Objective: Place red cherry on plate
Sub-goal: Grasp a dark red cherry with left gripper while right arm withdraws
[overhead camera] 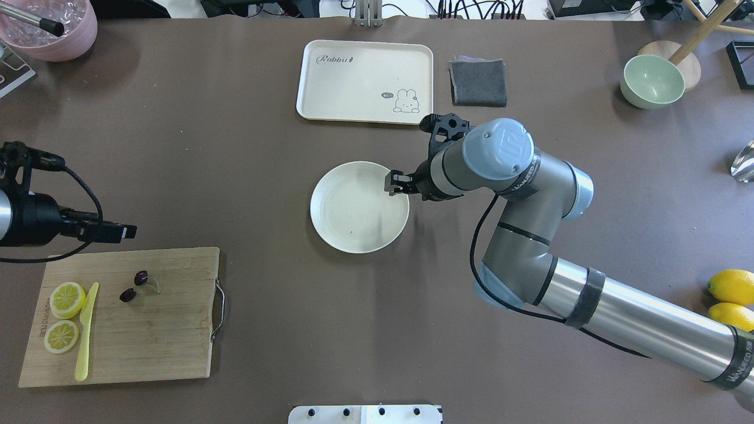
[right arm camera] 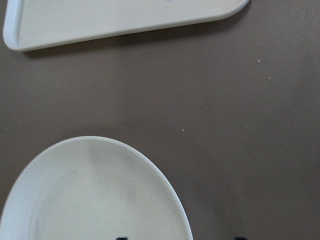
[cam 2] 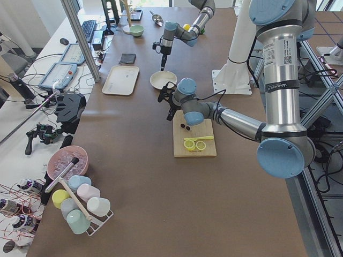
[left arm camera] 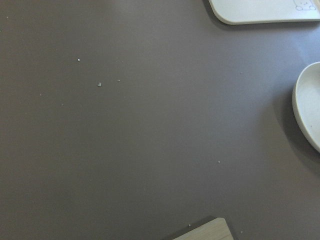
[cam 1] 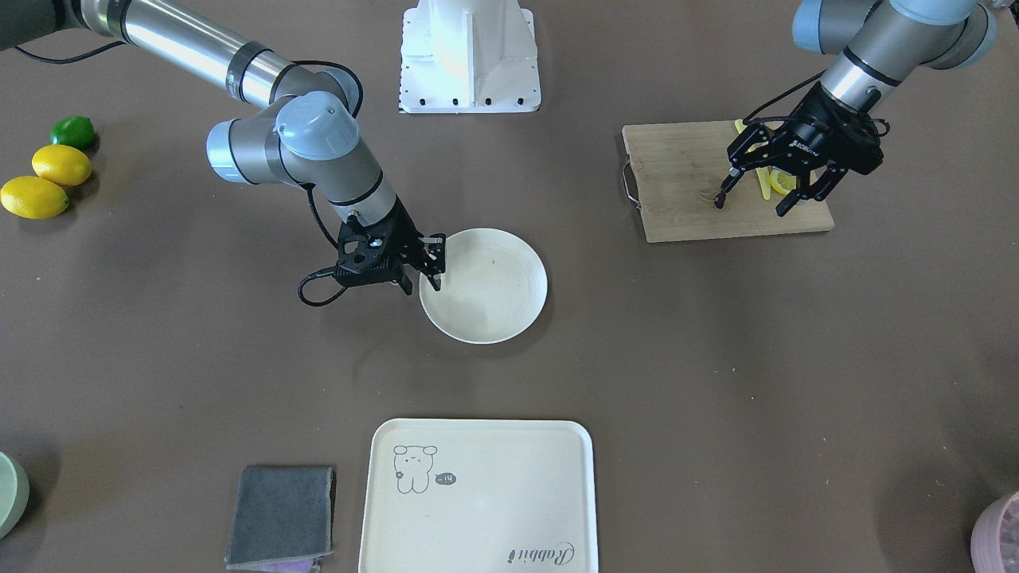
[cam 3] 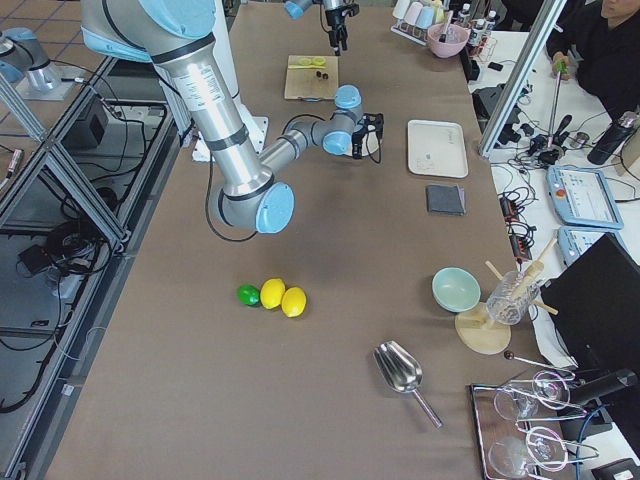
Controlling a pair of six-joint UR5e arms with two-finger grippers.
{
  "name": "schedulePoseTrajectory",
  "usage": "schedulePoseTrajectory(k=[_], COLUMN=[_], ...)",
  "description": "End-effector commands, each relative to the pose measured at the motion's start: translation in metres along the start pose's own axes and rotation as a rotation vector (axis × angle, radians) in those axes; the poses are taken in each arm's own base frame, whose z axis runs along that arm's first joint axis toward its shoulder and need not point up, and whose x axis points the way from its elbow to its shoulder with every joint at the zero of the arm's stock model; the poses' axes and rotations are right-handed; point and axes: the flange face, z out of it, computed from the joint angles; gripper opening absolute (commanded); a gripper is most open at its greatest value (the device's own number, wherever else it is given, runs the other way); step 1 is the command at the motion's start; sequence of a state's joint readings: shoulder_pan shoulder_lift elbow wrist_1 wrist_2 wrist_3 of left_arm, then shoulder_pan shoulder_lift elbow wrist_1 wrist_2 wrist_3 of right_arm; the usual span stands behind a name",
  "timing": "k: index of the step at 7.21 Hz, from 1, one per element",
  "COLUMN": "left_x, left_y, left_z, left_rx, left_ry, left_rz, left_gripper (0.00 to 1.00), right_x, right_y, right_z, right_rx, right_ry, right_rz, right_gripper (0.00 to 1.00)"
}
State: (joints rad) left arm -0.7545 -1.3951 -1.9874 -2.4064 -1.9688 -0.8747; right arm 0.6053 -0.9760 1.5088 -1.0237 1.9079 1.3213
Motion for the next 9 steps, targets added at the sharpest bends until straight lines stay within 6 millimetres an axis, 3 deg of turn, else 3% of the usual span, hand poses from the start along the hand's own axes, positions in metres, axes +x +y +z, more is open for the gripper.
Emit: schedulePoseTrajectory(k=[1,3,4,5,7,9], left_x=[-0.007,0.011,0.020,0.024,0.019,0.020], left_y=[0.048,0.081,0.091,0.097,0.104,0.103], left_z=[0.005,0.030,0.037,0.041,0.053,0.060], left_rx=[0.005,-0.016,-0.028,-0.034,-0.046,-0.048], left_ry=[-0.049,-0.078,-0.071,-0.071,-0.089,-0.088], left_rz=[0.059,0.120,0.141,0.152,0.157,0.159], left_gripper=[0.92,0.91,0.88,0.82,0.77,0.64], right_x=[0.023,0.080,0.106,0.114,0.112,0.111], right_y=[-0.053,-0.108,-0.124,-0.132,-0.133,-0.133], right_z=[-0.047,-0.096,-0.110,-0.118,-0.119,-0.121], right_rx=[-0.049,-0.068,-0.074,-0.074,-0.071,-0.068], right_ry=[-0.037,-0.045,-0.027,-0.007,-0.001,-0.001], right_rz=[0.043,0.071,0.048,0.056,0.061,0.060], right_gripper=[1.00,1.00,1.00,1.00,1.00,1.00])
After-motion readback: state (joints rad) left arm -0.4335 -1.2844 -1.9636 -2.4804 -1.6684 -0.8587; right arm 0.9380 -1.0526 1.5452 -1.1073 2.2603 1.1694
